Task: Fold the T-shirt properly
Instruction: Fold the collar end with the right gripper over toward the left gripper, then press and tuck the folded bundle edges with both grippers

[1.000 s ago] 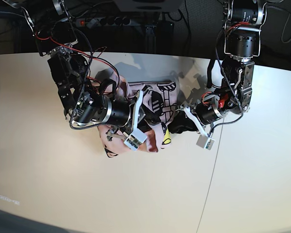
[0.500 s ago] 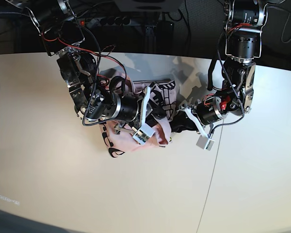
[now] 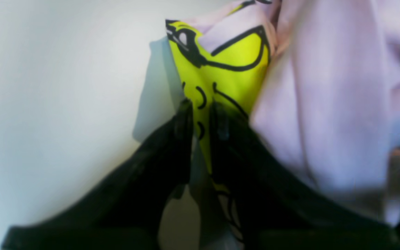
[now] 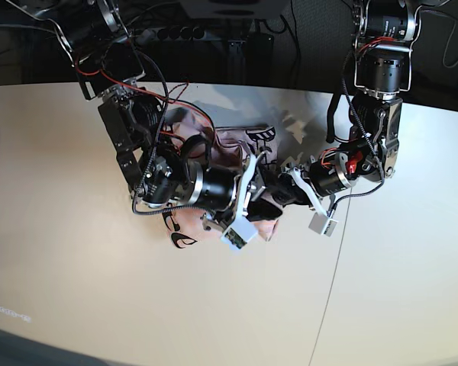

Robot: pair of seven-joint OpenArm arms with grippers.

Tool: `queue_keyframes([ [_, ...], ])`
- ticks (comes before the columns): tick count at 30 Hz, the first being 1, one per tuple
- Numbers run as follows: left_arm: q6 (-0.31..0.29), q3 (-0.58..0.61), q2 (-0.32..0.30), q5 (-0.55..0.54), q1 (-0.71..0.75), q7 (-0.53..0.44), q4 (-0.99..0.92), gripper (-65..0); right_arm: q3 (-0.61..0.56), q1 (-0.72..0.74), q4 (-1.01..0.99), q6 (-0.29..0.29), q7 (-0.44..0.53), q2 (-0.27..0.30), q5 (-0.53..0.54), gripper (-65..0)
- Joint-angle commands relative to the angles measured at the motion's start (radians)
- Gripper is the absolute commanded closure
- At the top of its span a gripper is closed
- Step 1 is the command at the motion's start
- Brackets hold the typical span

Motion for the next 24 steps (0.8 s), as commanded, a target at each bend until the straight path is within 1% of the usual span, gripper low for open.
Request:
queue_keyframes([
  [1, 0.011, 0.005, 0.005, 0.005, 0.014, 0.061, -0.008, -12.4, 0.016, 0.043, 0.030, 0.030, 0.032, -0.007, 0.018, -24.2],
  [3, 0.011, 0.005, 0.002, 0.005, 0.014, 0.061, -0.008, -12.4, 0.052, 0.076, 0.048, 0.030, 0.005, -0.006, 0.018, -24.0],
  [5, 0.011, 0.005, -0.004, 0.005, 0.014, 0.061, -0.009, -12.3, 0.108, 0.106, 0.067, 0.030, -0.051, -0.006, 0.016, -23.0],
  [6, 0.011, 0.005, -0.010, 0.005, 0.014, 0.060, -0.008, -12.3, 0.142, 0.121, 0.072, 0.030, -0.085, -0.006, 0.018, -19.7],
  [7, 0.011, 0.005, -0.020, 0.005, 0.014, 0.060, -0.008, -12.3, 0.179, 0.134, 0.076, 0.029, -0.121, -0.006, 0.019, -14.3],
  [9, 0.011, 0.005, -0.037, 0.005, 0.014, 0.060, -0.009, -12.3, 0.259, 0.158, 0.077, 0.029, -0.197, -0.003, 0.019, 0.0],
  [10, 0.011, 0.005, -0.044, 0.005, 0.014, 0.060, -0.008, -12.4, 0.296, 0.164, 0.077, 0.029, -0.226, 0.005, 0.019, 0.0],
  [12, 0.011, 0.005, -0.061, 0.004, 0.014, 0.060, -0.008, -12.4, 0.356, 0.161, 0.077, 0.029, -0.239, 0.045, 0.045, 0.0],
  [15, 0.011, 0.005, -0.087, 0.001, 0.013, 0.059, -0.008, -12.4, 0.412, 0.141, 0.077, 0.030, -0.270, 0.133, 0.147, 0.0],
  [18, 0.011, 0.005, -0.101, 0.000, 0.011, 0.060, -0.009, -12.3, 0.430, 0.109, 0.077, 0.030, -0.328, 0.234, 0.266, 0.0],
  [19, 0.011, 0.005, -0.105, 0.000, 0.012, 0.060, -0.009, -12.4, 0.430, 0.095, 0.077, 0.030, -0.342, 0.265, 0.291, 0.0],
  [22, 0.011, 0.005, -0.106, 0.001, 0.011, 0.060, -0.009, -12.3, 0.430, 0.037, 0.077, 0.030, -0.350, 0.333, 0.299, 0.0],
  [24, 0.011, 0.005, -0.106, 0.000, 0.012, 0.062, -0.009, -12.4, 0.430, -0.003, 0.077, 0.031, -0.349, 0.350, 0.301, 0.0],
])
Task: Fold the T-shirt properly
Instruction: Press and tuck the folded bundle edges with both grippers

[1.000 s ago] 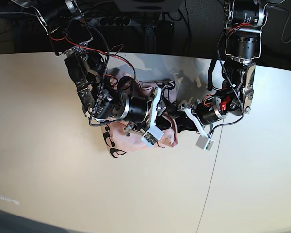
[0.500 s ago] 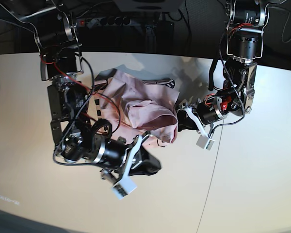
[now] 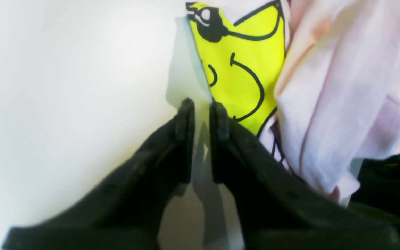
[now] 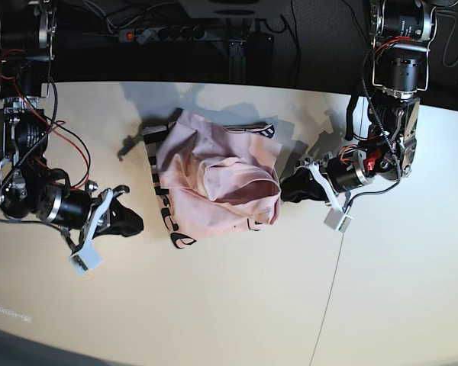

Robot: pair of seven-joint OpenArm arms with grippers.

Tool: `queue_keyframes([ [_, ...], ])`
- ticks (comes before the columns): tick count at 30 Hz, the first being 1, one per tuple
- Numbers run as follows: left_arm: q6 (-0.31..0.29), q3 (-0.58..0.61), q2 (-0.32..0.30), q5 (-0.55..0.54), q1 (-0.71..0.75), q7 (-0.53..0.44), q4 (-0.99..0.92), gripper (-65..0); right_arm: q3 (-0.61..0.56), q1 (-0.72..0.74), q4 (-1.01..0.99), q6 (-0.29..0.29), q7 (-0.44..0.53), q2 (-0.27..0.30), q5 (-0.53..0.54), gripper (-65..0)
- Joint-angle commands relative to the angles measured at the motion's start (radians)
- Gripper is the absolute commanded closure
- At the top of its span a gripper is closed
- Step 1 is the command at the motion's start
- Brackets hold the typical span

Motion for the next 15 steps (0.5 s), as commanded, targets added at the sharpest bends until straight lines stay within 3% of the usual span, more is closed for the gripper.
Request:
queue_keyframes([
  [1, 0.021, -0.001, -0.012, 0.047, 0.004, 0.054, -0.008, -12.4, 0.006, 0.001, 0.016, 0.030, 0.021, 0.011, 0.021, 0.0],
  [7, 0.021, -0.001, -0.014, -0.013, 0.004, 0.128, -0.008, -12.3, -0.007, -0.089, 0.016, 0.032, 0.047, -0.023, 0.043, 0.0],
  [15, 0.021, -0.001, -0.014, -0.035, 0.004, 0.153, -0.008, -12.3, -0.129, -0.100, 0.015, 0.033, 0.046, -0.135, 0.039, 0.0],
])
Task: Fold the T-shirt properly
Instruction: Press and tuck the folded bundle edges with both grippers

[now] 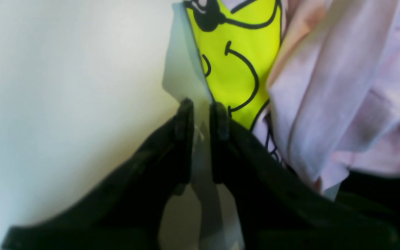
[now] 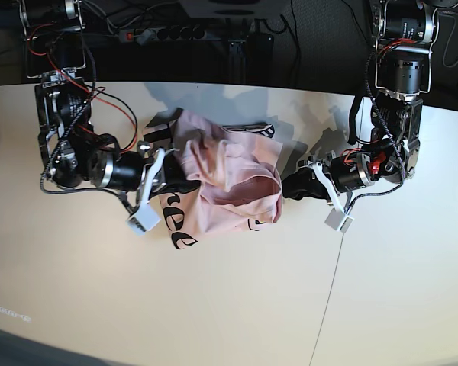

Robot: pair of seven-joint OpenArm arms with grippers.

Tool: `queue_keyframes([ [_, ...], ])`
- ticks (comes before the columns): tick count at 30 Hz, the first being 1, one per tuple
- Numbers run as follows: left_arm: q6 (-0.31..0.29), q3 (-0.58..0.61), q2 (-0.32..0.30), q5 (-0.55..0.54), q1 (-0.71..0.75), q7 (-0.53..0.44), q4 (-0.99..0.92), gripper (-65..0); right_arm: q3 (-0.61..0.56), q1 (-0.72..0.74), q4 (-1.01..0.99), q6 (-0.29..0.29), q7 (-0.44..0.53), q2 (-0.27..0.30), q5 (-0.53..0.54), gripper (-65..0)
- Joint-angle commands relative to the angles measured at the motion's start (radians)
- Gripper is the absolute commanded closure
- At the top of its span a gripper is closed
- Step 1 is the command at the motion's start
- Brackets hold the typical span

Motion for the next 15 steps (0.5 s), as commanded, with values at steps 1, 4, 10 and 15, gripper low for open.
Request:
queue_keyframes([
  [1, 0.022, 0.002, -0.006, 0.027, 0.012, 0.054, -0.008, -12.3, -0.023, 0.019, 0.016, 0.033, 0.018, -0.010, 0.017, 0.0],
  [4, 0.022, 0.002, -0.006, 0.027, 0.012, 0.054, -0.008, -12.3, -0.102, 0.018, 0.016, 0.033, 0.018, -0.053, -0.004, 0.0],
  [10, 0.022, 0.002, -0.006, 0.027, 0.012, 0.054, -0.008, -12.3, -0.201, 0.019, 0.016, 0.033, 0.019, -0.102, -0.010, 0.0],
  [15, 0.022, 0.002, -0.023, 0.021, 0.011, 0.047, -0.008, -12.3, -0.200, 0.041, 0.016, 0.032, 0.047, -0.115, -0.049, 0.0],
])
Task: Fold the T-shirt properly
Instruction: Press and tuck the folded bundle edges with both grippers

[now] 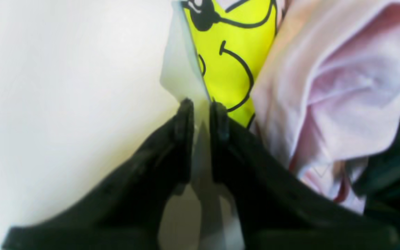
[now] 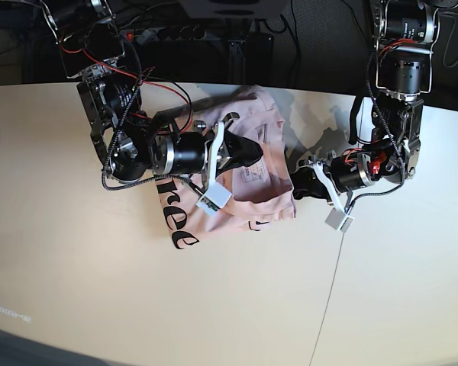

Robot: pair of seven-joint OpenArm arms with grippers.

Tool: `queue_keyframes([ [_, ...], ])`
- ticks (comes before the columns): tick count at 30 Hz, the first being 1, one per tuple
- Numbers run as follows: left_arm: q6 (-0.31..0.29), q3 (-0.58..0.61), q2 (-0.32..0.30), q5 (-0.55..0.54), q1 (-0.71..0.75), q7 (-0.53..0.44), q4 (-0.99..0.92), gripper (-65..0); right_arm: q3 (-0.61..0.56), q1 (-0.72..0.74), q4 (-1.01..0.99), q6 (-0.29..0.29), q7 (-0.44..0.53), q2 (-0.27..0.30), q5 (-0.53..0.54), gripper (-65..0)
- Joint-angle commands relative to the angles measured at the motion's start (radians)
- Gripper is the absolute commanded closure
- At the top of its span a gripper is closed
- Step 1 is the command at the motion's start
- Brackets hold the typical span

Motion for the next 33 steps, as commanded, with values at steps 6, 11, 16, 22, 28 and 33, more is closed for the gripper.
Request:
queue_keyframes([
  [6, 0.022, -0.003, -0.034, -0.018, 0.011, 0.048, -0.005, -12.3, 0.024, 0.108, 0.016, 0.032, 0.080, -0.001, -0.097, 0.0],
  [11, 0.022, -0.115, -0.048, -0.023, 0.012, 0.056, 0.029, -12.3, 0.025, 0.181, 0.015, 0.029, 0.120, -0.002, -0.155, 0.0],
  [16, 0.022, -0.295, -0.047, -0.126, 0.012, 0.182, 0.101, -12.3, 0.024, 0.211, -0.057, 0.029, 0.166, -0.053, -0.246, 0.0],
  [22, 0.022, -0.336, -0.060, -0.239, 0.082, 0.241, 0.216, -12.3, 0.024, 0.288, -0.274, 0.029, 0.239, -0.105, -0.352, 0.0],
  [28, 0.022, -0.296, -0.055, -0.251, 0.201, 0.238, 0.418, -12.0, 0.066, 0.390, -0.392, 0.029, 0.259, -0.086, -0.364, 0.0],
  [33, 0.022, -0.200, -0.055, -0.227, 0.290, 0.232, 0.575, -12.0, 0.111, 0.423, -0.394, 0.029, 0.255, -0.058, -0.364, 0.0],
])
